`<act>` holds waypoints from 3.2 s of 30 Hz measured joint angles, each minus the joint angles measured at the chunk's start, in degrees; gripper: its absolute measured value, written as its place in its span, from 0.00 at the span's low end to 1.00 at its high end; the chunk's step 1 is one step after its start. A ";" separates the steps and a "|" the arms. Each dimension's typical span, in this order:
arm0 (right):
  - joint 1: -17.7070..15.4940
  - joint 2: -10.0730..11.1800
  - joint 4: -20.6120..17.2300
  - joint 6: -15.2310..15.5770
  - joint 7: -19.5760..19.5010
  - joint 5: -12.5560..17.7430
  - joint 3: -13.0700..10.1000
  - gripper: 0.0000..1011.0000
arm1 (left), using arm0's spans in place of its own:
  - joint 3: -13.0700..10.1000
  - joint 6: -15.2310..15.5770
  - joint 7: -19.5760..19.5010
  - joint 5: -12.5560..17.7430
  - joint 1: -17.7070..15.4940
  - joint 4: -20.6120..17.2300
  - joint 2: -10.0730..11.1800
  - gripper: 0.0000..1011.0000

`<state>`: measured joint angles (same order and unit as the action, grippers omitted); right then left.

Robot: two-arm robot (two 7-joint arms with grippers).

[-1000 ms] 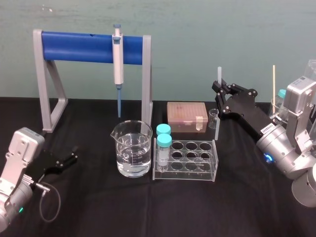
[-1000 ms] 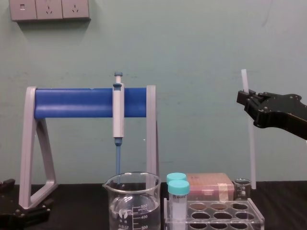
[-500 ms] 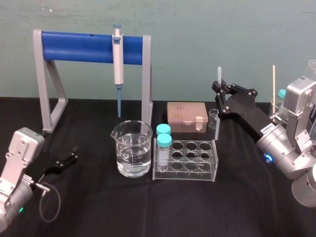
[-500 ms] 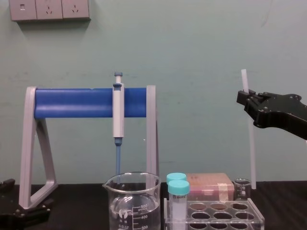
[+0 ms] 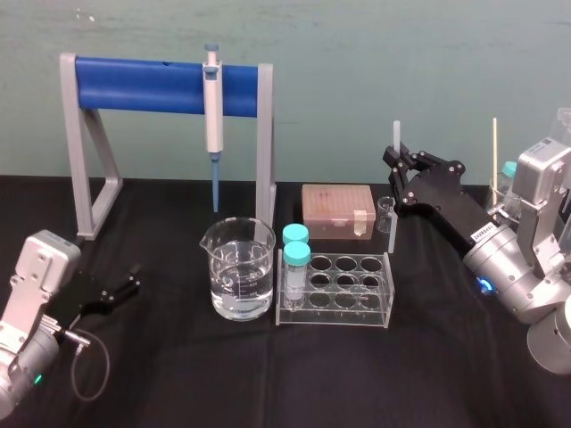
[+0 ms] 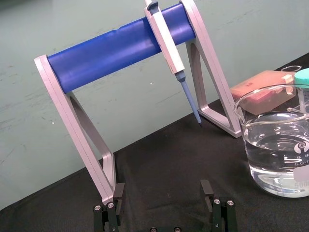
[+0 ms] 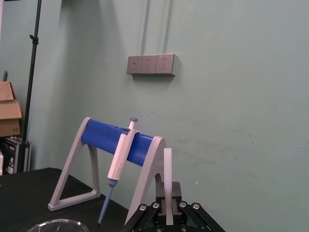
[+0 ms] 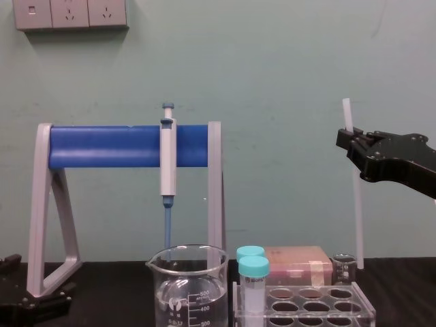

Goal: Pick up the stirring rod with one hand, then place it down.

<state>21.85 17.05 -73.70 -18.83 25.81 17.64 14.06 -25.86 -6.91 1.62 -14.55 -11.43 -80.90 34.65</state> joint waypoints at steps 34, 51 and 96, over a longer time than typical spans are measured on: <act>0.00 0.00 0.00 0.00 0.00 0.00 0.00 0.07 | 0.00 0.00 0.00 0.00 0.00 0.00 0.00 0.99; 4.03 -0.03 6.28 -4.68 3.61 -2.13 1.42 0.07 | 0.00 0.00 0.00 0.00 0.00 0.00 0.00 0.99; 9.71 -3.11 20.11 -7.59 11.52 2.17 4.81 0.07 | 0.00 0.00 0.00 0.00 0.00 0.00 0.00 0.99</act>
<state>31.56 13.93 -53.58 -26.42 37.32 19.81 18.87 -25.86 -6.91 1.62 -14.55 -11.43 -80.90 34.65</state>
